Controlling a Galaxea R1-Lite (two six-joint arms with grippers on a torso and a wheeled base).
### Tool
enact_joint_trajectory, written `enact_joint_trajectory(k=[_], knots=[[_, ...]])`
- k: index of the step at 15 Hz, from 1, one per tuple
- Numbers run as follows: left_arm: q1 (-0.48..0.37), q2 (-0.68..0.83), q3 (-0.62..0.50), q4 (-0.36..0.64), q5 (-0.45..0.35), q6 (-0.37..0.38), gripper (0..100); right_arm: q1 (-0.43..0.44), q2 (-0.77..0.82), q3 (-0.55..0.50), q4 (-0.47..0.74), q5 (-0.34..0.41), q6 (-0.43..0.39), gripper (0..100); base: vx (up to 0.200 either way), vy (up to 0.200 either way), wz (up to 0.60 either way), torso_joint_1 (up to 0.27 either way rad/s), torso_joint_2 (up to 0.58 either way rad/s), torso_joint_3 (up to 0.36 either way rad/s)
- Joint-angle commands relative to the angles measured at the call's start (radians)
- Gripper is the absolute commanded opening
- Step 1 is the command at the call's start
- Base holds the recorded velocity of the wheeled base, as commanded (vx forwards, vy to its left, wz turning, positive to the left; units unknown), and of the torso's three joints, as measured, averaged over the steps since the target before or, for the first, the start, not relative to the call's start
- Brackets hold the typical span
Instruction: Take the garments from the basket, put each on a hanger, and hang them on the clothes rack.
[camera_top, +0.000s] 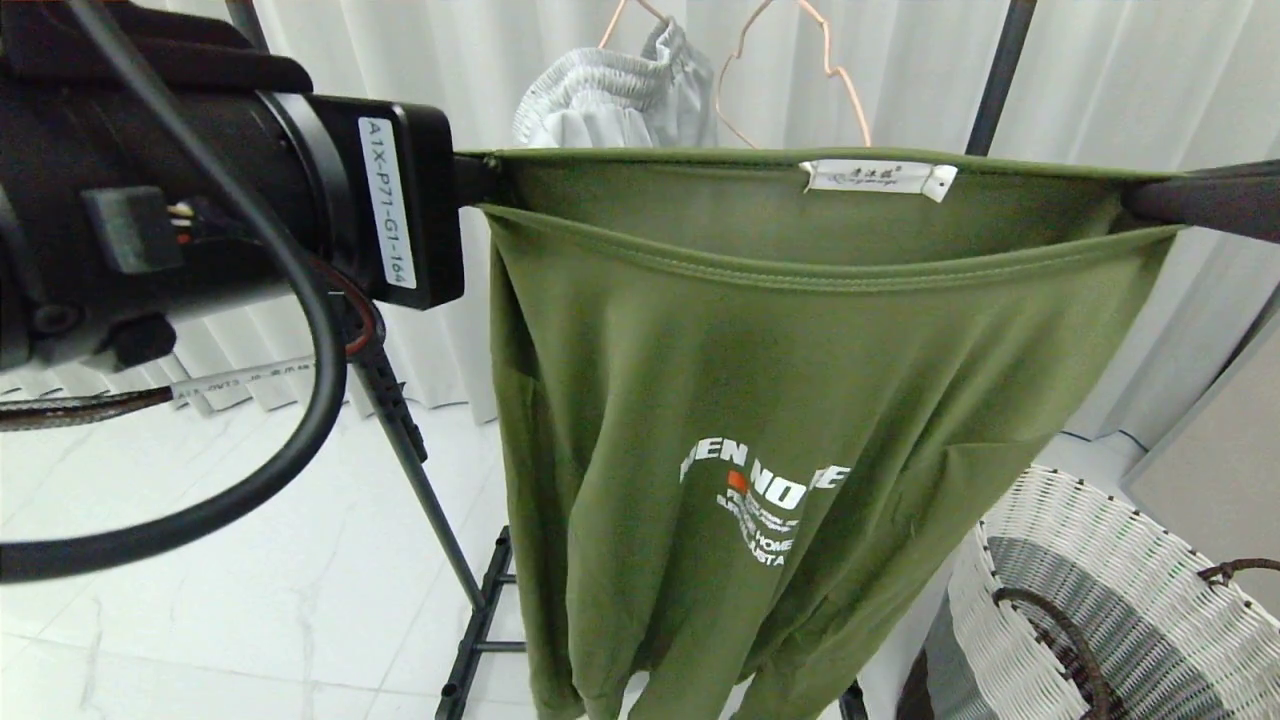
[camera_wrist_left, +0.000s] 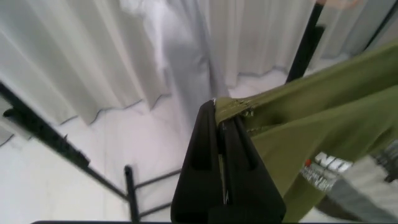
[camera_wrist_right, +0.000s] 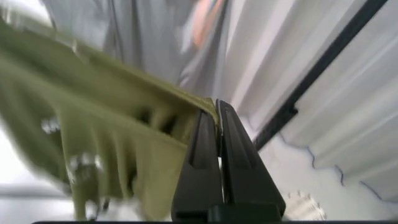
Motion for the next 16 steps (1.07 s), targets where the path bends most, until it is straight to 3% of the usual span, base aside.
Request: enact_joint_trajectory(k=[1, 3, 8, 13, 16], knots=[[-0.014, 0.051, -0.029, -0.055, 0.001, 0.003, 0, 0.012, -0.114, -0.012, 0.118, 0.133, 0.000, 0, 0.000, 0.000, 0.00, 0.000, 0.00, 0.000], [-0.017, 0.089, -0.068, -0.075, -0.001, 0.008, 0, 0.060, -0.150, -0.001, 0.195, 0.238, 0.000, 0, 0.000, 0.000, 0.00, 0.000, 0.00, 0.000], [-0.019, 0.169, -0.167, -0.075, -0.005, 0.028, 0, 0.319, -0.140, 0.040, 0.199, 0.250, 0.003, 0, 0.000, 0.000, 0.00, 0.000, 0.00, 0.000], [-0.022, 0.157, -0.165, -0.070, -0.010, 0.029, 0, 0.325, -0.149, 0.045, 0.201, 0.244, 0.004, 0, 0.000, 0.000, 0.00, 0.000, 0.00, 0.000], [-0.025, 0.106, -0.157, 0.005, -0.011, 0.028, 0, 0.259, -0.143, 0.043, 0.199, 0.146, 0.004, 0, 0.000, 0.000, 0.00, 0.000, 0.00, 0.000]])
